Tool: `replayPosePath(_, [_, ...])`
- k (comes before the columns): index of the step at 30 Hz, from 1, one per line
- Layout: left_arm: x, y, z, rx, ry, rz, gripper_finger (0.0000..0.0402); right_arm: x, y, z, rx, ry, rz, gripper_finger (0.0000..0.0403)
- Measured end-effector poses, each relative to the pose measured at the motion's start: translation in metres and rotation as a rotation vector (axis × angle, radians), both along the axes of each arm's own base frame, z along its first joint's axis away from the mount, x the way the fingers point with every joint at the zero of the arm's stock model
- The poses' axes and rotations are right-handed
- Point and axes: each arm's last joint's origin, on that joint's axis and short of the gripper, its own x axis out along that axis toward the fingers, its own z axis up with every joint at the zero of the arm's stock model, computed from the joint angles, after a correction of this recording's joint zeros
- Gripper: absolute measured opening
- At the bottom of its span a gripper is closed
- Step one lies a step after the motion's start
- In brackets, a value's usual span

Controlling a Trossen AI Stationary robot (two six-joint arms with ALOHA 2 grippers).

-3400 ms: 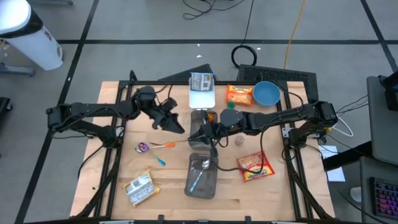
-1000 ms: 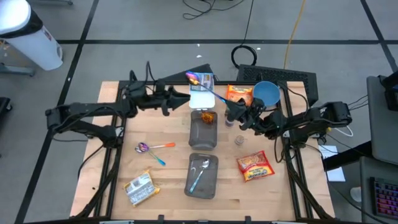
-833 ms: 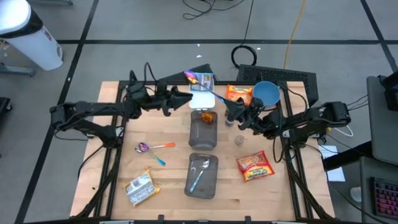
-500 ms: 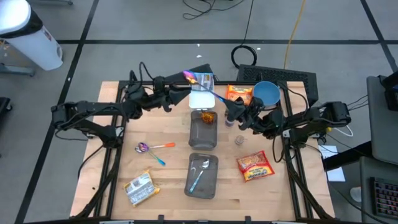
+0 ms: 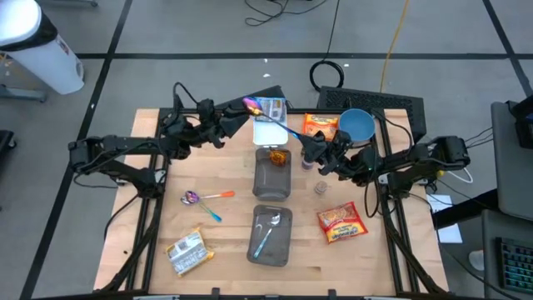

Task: Pick & Place Food Item
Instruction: Put the blue spoon into the bottom black bin

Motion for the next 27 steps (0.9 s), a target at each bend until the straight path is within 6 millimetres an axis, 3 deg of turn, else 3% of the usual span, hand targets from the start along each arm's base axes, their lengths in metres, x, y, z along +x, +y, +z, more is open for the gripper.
replayPosePath(11, [-0.0005,0.0005,0.0007,-0.031,-0.014,0.006,0.0132,0.0009,0.0022,-0.0008,-0.009,0.009,0.030,0.0000])
replayPosePath(22, [-0.0015,-0.0011,0.0031,-0.031,-0.036,-0.027,0.0020,0.0015,0.0034,-0.0018,-0.002,0.020,0.036,0.0000])
replayPosePath(27, [-0.0026,-0.0019,0.0050,-0.015,-0.057,-0.040,0.0017,0.0028,0.0037,-0.0035,0.009,0.037,0.048,0.0001])
